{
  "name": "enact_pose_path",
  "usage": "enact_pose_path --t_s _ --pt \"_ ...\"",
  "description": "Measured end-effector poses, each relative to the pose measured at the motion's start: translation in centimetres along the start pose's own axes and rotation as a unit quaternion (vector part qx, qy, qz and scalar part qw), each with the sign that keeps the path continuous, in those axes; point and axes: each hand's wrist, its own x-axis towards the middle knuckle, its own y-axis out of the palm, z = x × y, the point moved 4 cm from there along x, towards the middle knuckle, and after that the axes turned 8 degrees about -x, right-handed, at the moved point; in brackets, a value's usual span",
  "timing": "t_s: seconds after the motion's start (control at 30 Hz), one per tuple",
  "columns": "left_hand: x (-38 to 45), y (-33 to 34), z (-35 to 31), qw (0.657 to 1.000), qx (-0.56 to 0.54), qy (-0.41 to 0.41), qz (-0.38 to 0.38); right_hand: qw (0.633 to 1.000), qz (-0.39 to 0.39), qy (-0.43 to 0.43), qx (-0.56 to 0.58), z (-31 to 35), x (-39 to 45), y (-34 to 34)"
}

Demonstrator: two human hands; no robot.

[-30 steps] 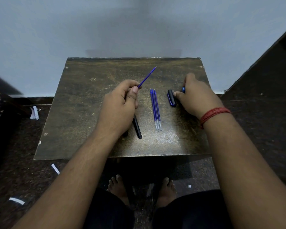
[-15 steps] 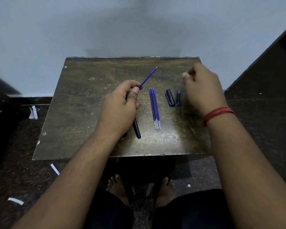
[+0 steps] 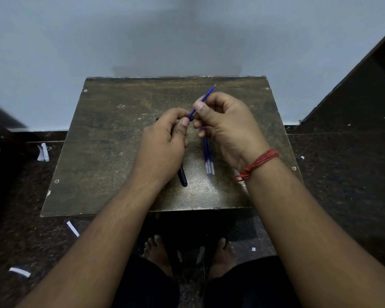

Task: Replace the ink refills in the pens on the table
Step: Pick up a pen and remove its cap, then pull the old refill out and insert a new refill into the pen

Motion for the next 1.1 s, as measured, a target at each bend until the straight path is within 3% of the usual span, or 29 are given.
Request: enact_pose_path --t_s 0.17,0.3,0.4,0.53,0.73,1.1 --pt "-0.1 -0.1 0.0 1.000 -0.003 -0.006 0.002 0.986 -0.149 -0.076 0.028 3.4 0.4 -4.2" --pt "-0.1 -0.2 0.2 1.000 -0.013 -0.010 -0.006 0.921 -0.270 -0.096 -0.262 4.7 0.3 -9.8" --pt "0.0 -0.2 0.2 1.000 -0.015 -0.012 -0.008 0.847 -0.203 0.004 -0.491 2.5 0.7 -10.8" --pt "0.1 -0.3 0.5 1.000 -0.016 -0.017 -0.014 0.786 -0.116 0.084 -0.601 -0.1 1.5 -10.0" --pt "0.2 -0.4 0.9 1.000 -0.016 -0.021 -0.017 0.772 -0.112 0.084 -0.620 -0.6 1.7 -9.6" --pt "0.2 -0.7 0.8 0.998 -0.022 -0.038 -0.046 0.784 -0.108 0.099 -0.603 -0.9 1.8 -9.9"
